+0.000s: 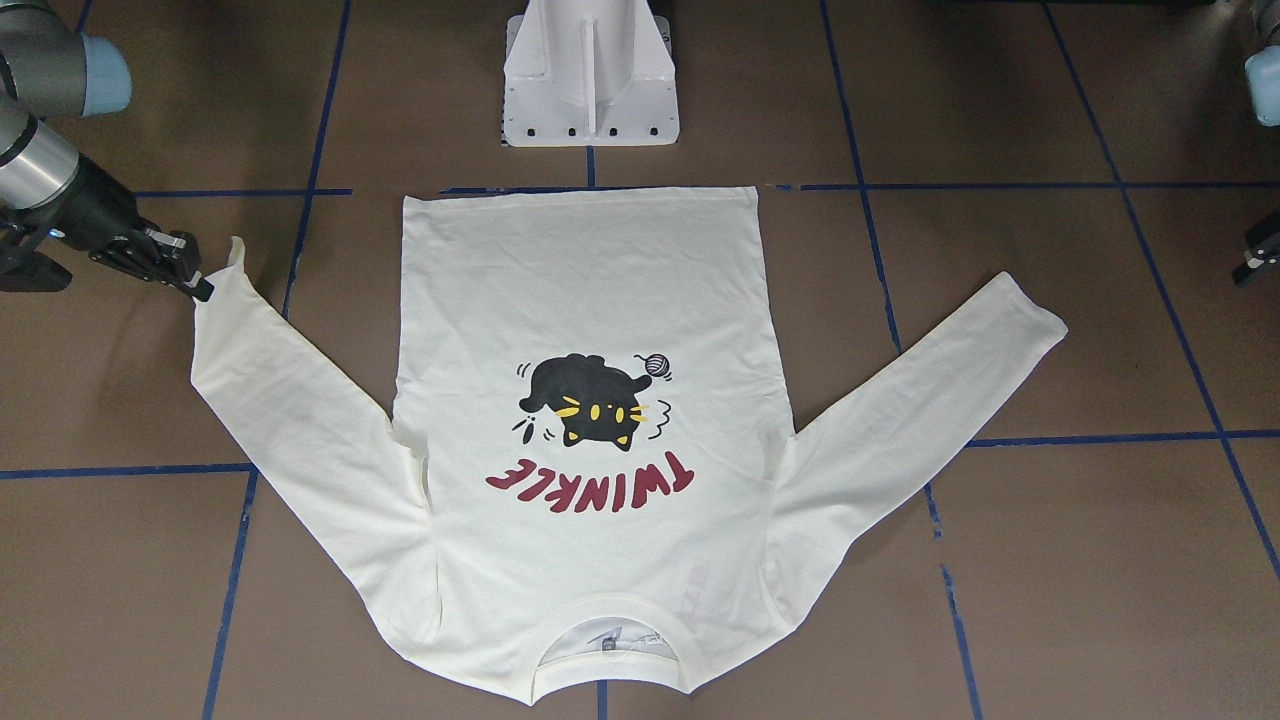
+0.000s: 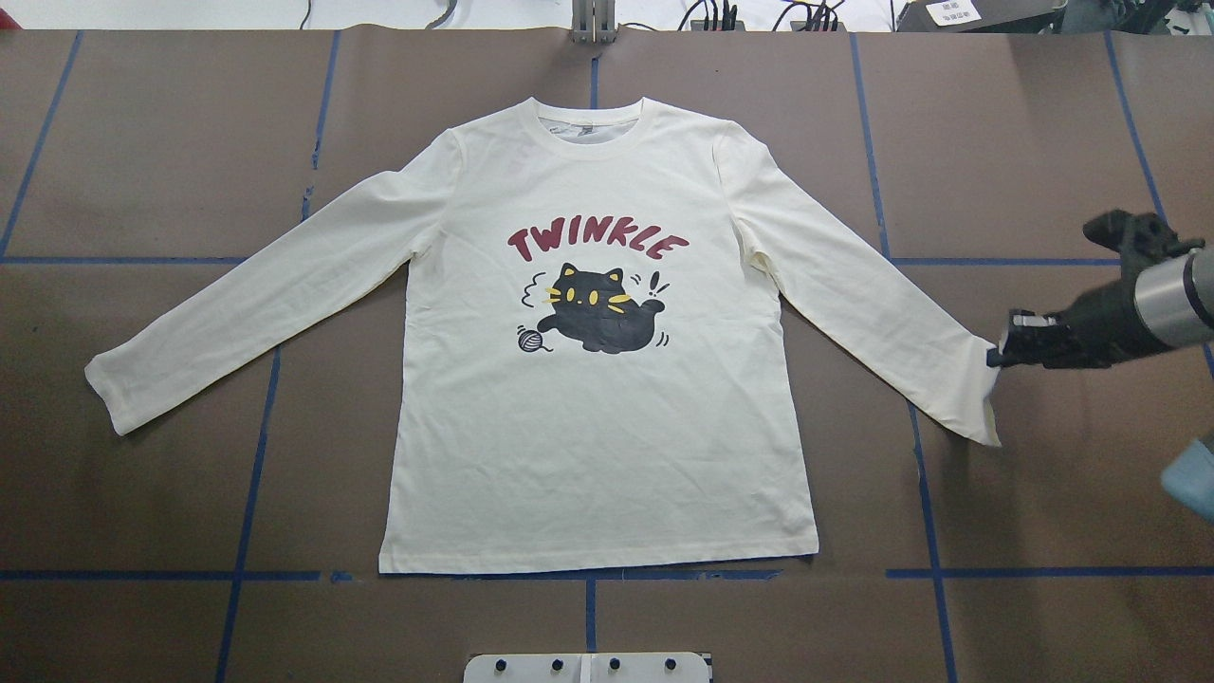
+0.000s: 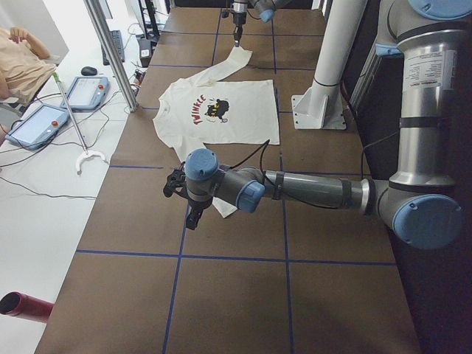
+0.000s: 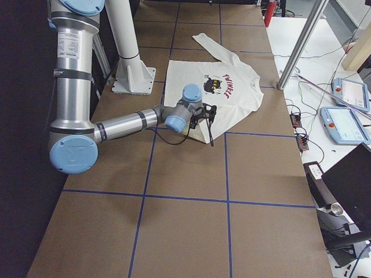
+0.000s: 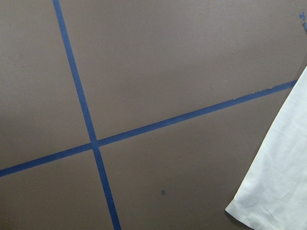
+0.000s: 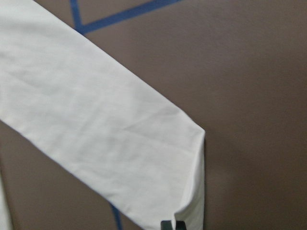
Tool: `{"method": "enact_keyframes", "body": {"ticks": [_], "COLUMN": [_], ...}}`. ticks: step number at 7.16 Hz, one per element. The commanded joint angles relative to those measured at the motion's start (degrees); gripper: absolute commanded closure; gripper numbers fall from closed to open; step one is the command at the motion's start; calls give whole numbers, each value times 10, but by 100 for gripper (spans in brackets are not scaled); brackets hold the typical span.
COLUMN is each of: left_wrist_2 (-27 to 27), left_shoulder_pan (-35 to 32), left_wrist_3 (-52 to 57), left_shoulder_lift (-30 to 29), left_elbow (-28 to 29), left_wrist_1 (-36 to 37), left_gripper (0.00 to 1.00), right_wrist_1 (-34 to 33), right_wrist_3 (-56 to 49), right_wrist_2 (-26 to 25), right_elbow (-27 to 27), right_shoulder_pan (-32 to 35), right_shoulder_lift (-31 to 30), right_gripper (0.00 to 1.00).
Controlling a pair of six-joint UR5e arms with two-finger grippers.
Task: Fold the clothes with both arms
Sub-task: 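Reach the right gripper to the sleeve cuff nearest it and grasp, then carry the grasped sleeve across the shirt front toward the far shoulder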
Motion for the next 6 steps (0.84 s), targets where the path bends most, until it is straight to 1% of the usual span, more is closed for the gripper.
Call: {"method": "enact_keyframes", "body": {"ticks": [1, 2, 3, 4, 5, 6], "left_wrist_2": [-3, -3, -4, -4, -3, -1], "left_shoulder_pan": [0, 1, 1, 0, 0, 1], "left_wrist_3": [-1, -4, -22, -41, -45, -43], "left_shoulder_lift": [-1, -1, -1, -1, 0, -1], "left_elbow": [-10, -10, -11, -11, -12, -13], "left_wrist_1": [-2, -6, -20, -37, -46, -48], "left_gripper": [0, 0, 0, 0, 0, 0], "right_wrist_1": [-247, -280, -276, -219, -125, -105], "right_wrist_3": [17, 52, 63, 59, 63, 63], "right_wrist_2": [-4, -9, -16, -42, -106, -186], "right_elbow": [7, -67, -159, -276, -376, -430], "right_shoulder_pan": [-2, -23, -44, -86, -144, -198], "right_shoulder_lift": [245, 370, 473, 546, 588, 623], "right_gripper": [100, 100, 100, 100, 100, 100]}}
